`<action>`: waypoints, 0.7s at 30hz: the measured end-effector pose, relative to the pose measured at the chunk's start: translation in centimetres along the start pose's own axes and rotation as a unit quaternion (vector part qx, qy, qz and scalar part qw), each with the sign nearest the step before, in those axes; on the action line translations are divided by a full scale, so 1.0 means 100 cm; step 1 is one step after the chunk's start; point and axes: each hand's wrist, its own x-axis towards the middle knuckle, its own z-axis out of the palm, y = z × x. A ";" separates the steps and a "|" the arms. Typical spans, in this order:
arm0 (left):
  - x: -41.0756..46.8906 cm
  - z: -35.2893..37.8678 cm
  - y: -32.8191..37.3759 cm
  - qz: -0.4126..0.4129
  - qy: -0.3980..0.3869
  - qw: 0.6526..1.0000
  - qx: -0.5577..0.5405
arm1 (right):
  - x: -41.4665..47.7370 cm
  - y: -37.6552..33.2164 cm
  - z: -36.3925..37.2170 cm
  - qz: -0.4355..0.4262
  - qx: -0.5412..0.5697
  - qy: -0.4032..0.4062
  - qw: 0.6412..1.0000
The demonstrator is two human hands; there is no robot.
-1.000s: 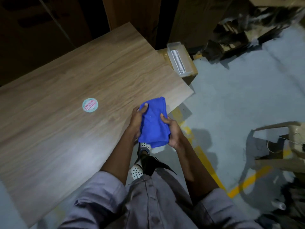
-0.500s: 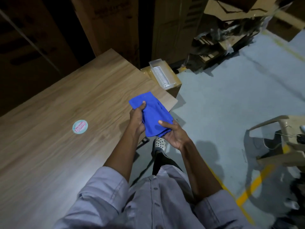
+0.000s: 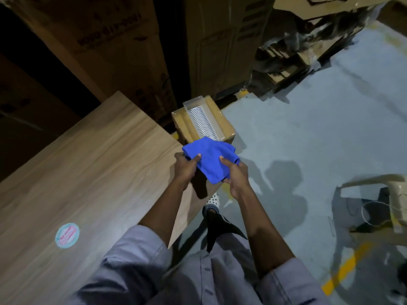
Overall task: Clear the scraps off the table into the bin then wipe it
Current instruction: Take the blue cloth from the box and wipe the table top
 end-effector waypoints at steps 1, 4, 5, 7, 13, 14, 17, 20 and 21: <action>0.011 0.007 0.006 -0.011 0.000 1.000 0.015 | 0.016 -0.009 0.000 -0.005 -0.022 0.001 1.000; 0.043 0.028 0.029 -0.049 -0.018 0.999 -0.009 | 0.058 -0.029 0.004 -0.071 -0.147 -0.009 0.987; 0.052 0.033 0.036 -0.058 -0.030 0.998 -0.020 | 0.070 -0.034 0.007 -0.102 -0.207 -0.015 0.973; 0.067 0.043 0.052 -0.075 -0.056 0.995 -0.040 | 0.091 -0.042 0.016 -0.155 -0.317 -0.026 0.935; 0.120 0.060 0.076 -0.094 -0.102 0.990 -0.037 | 0.166 -0.054 0.052 -0.287 -0.445 -0.049 0.847; 0.131 0.062 0.072 -0.061 -0.096 0.993 0.028 | 0.181 -0.052 0.057 -0.317 -0.448 -0.056 0.834; 0.162 0.060 0.050 0.043 -0.072 0.965 0.247 | 0.228 -0.042 0.068 -0.384 -0.479 -0.068 0.786; 0.182 0.057 0.030 0.118 -0.034 0.909 0.398 | 0.271 -0.021 0.074 -0.459 -0.511 -0.090 0.721; 0.184 0.057 0.026 0.123 -0.033 0.894 0.429 | 0.282 -0.013 0.074 -0.455 -0.552 -0.104 0.691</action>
